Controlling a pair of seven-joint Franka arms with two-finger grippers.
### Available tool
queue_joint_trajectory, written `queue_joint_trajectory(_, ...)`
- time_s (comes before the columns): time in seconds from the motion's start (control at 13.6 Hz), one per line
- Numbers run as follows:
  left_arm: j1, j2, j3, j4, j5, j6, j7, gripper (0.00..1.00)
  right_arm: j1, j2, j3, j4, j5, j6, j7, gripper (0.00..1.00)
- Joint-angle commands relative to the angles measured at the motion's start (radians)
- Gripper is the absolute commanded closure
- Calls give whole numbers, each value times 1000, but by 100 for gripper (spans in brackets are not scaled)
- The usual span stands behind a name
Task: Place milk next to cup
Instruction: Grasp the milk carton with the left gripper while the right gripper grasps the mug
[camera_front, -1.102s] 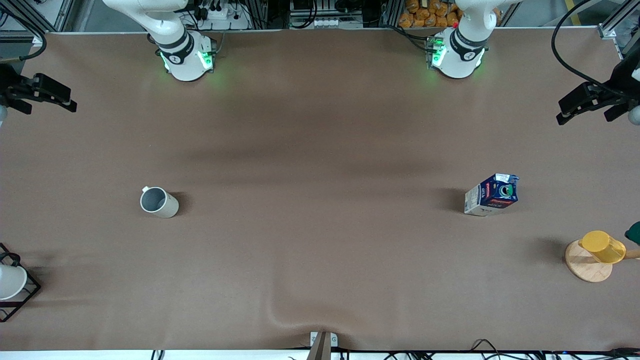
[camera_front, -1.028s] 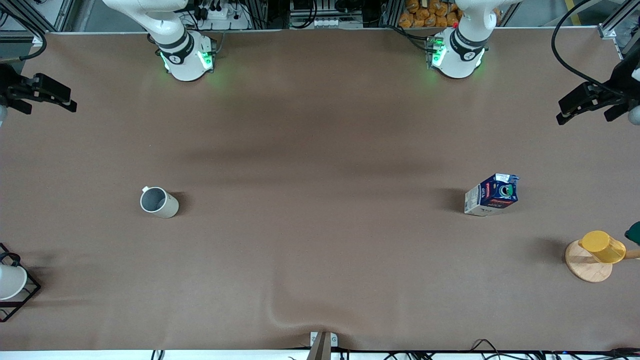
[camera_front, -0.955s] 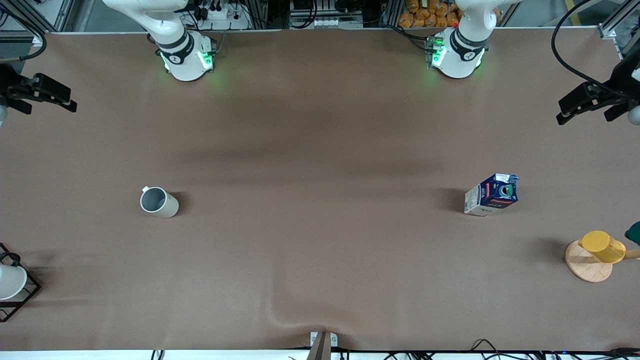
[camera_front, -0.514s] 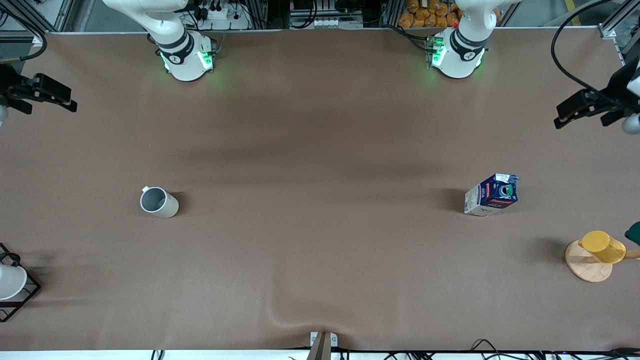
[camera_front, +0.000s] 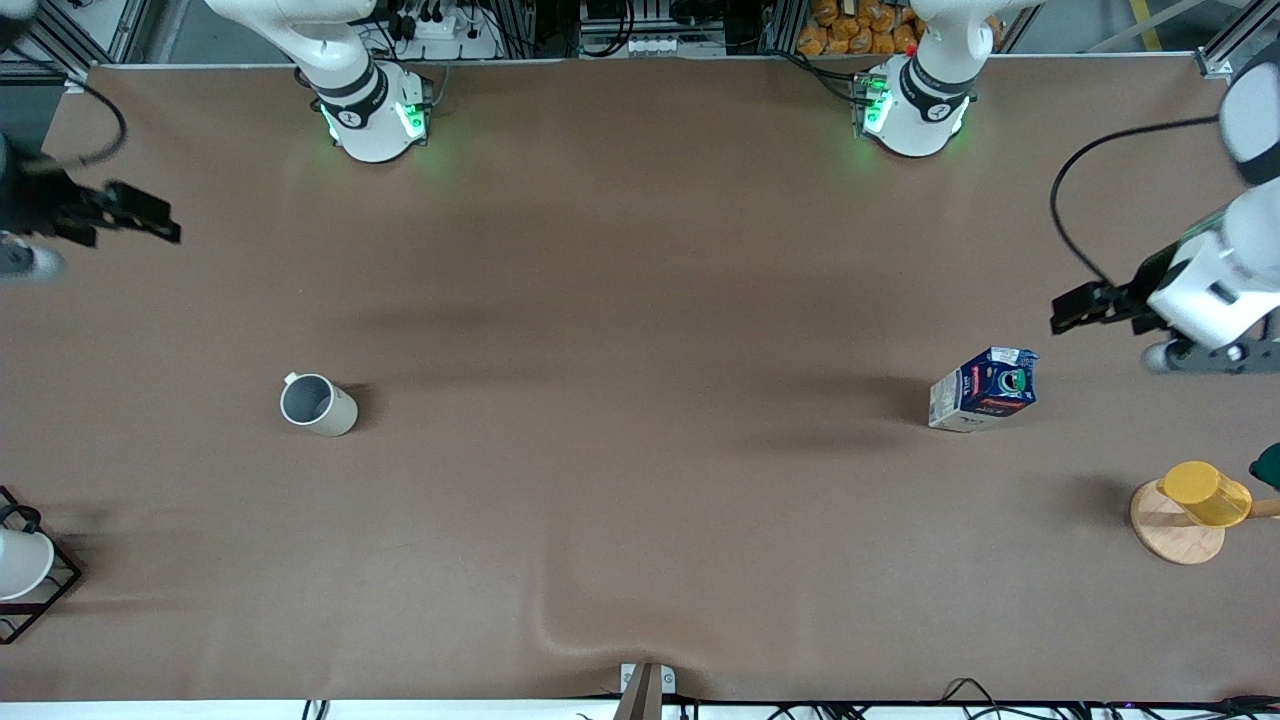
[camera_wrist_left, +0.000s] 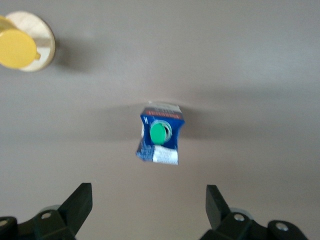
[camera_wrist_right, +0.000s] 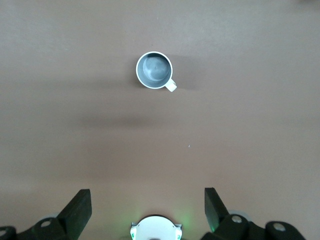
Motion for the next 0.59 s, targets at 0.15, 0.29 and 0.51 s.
queue_joint_trajectory(0.15,-14,43,-11,-93,35,130,12,0,9,214,8,18,3,146,3,0)
queue_joint_trajectory(0.29,-11,47,-11,-142,38,194,18,0,32,281,8,18,-6,206,14,0)
queue_joint_trajectory(0.51,-13,60,-11,-182,52,248,24,0,51,353,11,4,-3,300,15,0)
